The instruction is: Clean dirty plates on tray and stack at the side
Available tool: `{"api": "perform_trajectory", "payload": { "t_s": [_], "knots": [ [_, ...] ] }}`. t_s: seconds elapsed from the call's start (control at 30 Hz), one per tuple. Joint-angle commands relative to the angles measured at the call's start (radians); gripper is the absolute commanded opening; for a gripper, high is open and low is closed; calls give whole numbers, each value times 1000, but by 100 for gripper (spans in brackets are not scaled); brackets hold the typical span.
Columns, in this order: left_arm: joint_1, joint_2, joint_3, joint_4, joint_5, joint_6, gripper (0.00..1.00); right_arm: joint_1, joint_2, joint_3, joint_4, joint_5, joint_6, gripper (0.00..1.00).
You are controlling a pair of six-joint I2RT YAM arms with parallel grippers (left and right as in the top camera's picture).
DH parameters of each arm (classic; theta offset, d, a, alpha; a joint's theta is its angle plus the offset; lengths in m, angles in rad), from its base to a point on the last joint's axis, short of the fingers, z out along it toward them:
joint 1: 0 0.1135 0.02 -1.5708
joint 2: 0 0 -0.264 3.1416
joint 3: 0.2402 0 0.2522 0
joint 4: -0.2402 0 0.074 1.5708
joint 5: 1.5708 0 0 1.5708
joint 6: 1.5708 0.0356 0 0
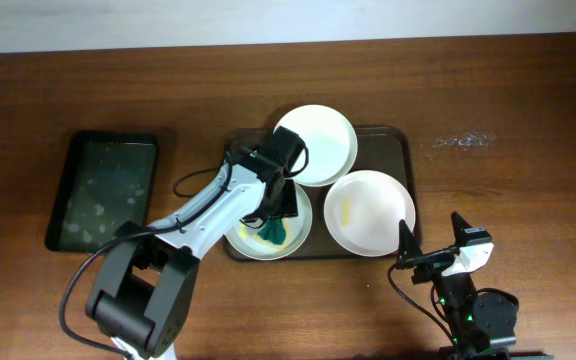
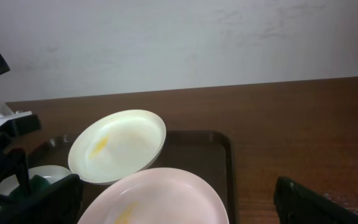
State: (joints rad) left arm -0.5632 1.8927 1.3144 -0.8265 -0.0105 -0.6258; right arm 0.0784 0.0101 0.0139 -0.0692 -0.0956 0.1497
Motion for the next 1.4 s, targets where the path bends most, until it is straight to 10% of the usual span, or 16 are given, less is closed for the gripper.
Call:
{"api": "perform_trajectory", "payload": {
  "t_s": [0.0, 0.1, 0.23, 0.37, 0.47, 0.6, 0.7, 0.9, 1.37],
  "knots": [
    [66, -60, 98, -87, -20, 39, 58, -1, -7, -8, -1, 2, -4, 98],
    [169, -207, 139, -151, -20, 40, 59, 0, -7, -8, 111, -190, 93, 98],
    [348, -327, 139, -254, -20, 40, 94, -1, -4, 105, 523, -276, 177, 98],
    [377, -322, 138, -304, -20, 40, 99, -1, 308, 821, -457, -166, -50, 98],
    [377, -322, 138, -304, -20, 39, 99, -1, 504, 1054, -699, -458, -41, 98],
    [377, -322, 138, -312, -20, 40, 99, 0, 758, 1118, -799, -263, 167, 96],
    [377, -322, 138, -312, -20, 39, 99, 35, 1049, 1196, -1057, -196, 182, 69],
    [377, -322, 138, -313, -20, 40, 99, 434, 1522, 1196, -778, 59, 421, 51],
    [377, -322, 138, -317, -12, 70, 100, 494, 1912, 1191, -510, -46, 379, 38]
  ]
}}
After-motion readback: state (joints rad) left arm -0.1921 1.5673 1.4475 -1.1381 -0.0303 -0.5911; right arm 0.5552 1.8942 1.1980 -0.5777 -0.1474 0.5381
